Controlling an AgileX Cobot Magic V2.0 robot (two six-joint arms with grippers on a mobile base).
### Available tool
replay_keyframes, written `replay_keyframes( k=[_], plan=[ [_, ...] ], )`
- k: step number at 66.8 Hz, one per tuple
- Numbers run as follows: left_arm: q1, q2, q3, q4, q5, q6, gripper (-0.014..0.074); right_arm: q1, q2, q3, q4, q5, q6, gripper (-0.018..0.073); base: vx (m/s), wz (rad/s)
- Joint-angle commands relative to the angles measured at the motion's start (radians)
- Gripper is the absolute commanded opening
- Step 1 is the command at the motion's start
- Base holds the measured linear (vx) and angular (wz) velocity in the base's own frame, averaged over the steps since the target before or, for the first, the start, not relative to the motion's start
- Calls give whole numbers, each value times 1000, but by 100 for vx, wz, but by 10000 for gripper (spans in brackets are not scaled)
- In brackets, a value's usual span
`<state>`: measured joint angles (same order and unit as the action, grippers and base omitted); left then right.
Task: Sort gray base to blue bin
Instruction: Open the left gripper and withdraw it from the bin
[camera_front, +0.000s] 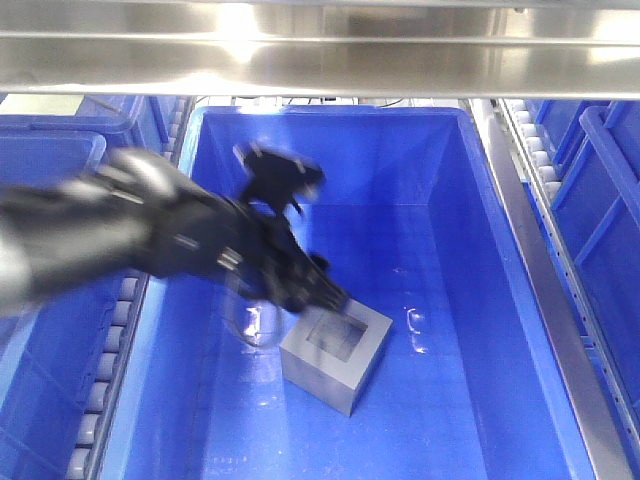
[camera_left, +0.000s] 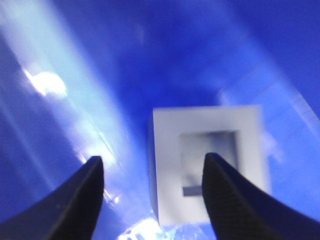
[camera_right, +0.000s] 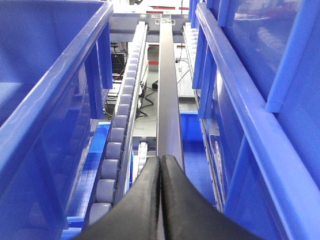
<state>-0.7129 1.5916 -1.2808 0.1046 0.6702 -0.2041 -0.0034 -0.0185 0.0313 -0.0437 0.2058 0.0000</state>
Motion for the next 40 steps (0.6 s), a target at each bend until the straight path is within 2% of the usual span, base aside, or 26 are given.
replay_keyframes(
  k=[1, 15, 40],
  plan=[
    [-8, -118, 29, 0, -80, 6, 378, -1, -7, 6, -9, -79, -12, -5, 0, 0],
    [-8, -308, 235, 0, -211, 8, 350, -1, -7, 6, -9, -79, -12, -5, 0, 0],
    [-8, -736, 554, -3, -253, 17, 350, -1, -7, 6, -9, -79, -12, -5, 0, 0]
  ],
)
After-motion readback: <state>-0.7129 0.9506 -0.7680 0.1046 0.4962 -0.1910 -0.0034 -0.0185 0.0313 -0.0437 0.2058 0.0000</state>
